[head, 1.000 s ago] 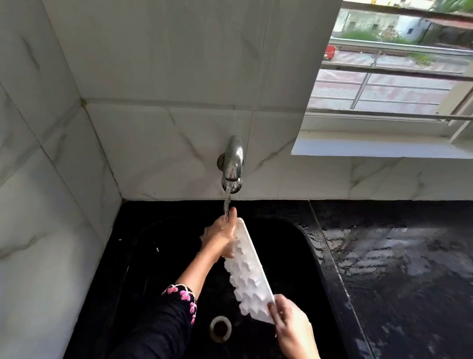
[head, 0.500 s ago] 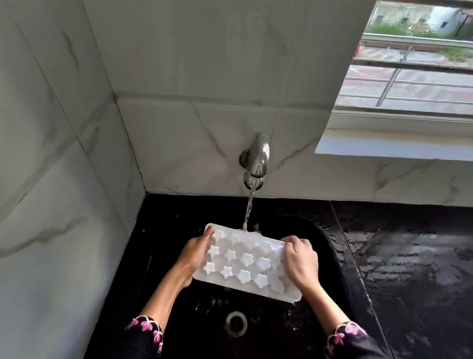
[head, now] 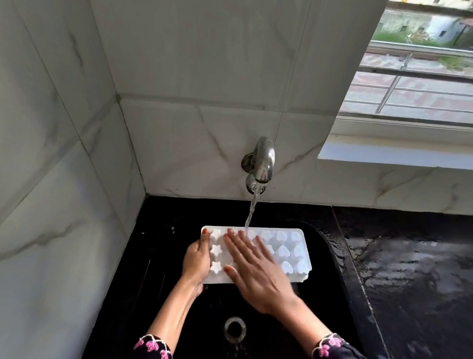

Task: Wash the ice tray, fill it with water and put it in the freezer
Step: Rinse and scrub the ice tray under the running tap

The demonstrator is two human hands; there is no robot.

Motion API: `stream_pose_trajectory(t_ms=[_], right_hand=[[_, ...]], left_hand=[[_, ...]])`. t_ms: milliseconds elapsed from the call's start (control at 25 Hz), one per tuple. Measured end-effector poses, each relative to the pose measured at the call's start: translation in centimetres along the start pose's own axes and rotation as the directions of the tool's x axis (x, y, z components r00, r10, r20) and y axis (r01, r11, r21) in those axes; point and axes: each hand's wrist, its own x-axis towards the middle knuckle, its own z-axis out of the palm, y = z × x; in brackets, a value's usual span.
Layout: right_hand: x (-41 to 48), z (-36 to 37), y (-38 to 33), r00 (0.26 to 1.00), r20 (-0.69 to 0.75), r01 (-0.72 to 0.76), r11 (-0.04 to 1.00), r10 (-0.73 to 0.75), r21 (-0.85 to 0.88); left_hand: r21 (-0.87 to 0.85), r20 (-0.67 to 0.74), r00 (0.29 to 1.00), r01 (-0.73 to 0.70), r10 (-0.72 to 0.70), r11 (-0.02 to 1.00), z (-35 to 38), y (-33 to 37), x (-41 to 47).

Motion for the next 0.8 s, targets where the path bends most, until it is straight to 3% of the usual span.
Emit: stream_pose_trajectory(t_ms=[160, 240, 360, 480, 520, 560, 640, 720, 800], right_hand=[[2.2, -2.5, 1.3, 0.955, 0.008, -0.297, 0.953, 0.297, 0.059], [3.7, -2.8, -0.8, 0.928, -0.029, -0.368, 0.926, 0.371, 0.085], [3.8, -2.0, -3.4, 0.969, -0.14, -0.199, 0.979, 0.202, 0.04], [1.6, -2.5, -0.8, 0.989, -0.035, 0.141, 0.99, -0.141, 0.002], [0.8, -2.8, 0.7, 0.984, 0.008, 0.18, 0.984, -0.18, 0.002], [0.2, -3.3, 2.2, 0.99, 0.012, 0.144, 0.99, -0.144, -0.009], [0.1, -4.0, 4.2, 0.996, -0.014, -0.087, 0.996, 0.087, -0.022], [1.5, -3.9, 3.2, 0.931, -0.008, -0.364, 0.931, 0.364, 0.016], [3.4, -3.1, -0.5, 0.884, -0.014, -0.465, 0.882, 0.467, 0.076]], left_hand=[[-0.008, -0.003, 0.998, -0.066, 0.066, 0.998, 0.5, 1.0, 0.0], [-0.01, 0.001, 0.996, -0.087, 0.087, 0.996, 0.9, 1.6, -0.3], [-0.066, 0.057, 0.991, -0.12, 0.124, 0.991, 1.0, 1.6, 0.1], [-0.068, 0.003, 0.996, -0.094, 0.095, 0.993, 0.3, 1.7, 0.4], [-0.042, -0.035, 0.996, -0.085, 0.083, 0.996, -0.2, 1.8, 0.4], [-0.027, -0.059, 0.995, -0.076, 0.074, 0.997, -0.8, 1.9, 0.4], [-0.039, -0.062, 0.996, -0.074, 0.071, 0.996, -1.3, 1.9, 0.4], [-0.037, -0.047, 0.996, -0.081, 0.079, 0.996, -0.8, 1.6, 0.1], [-0.034, -0.013, 0.996, -0.091, 0.09, 0.995, 0.5, 1.4, -0.4]])
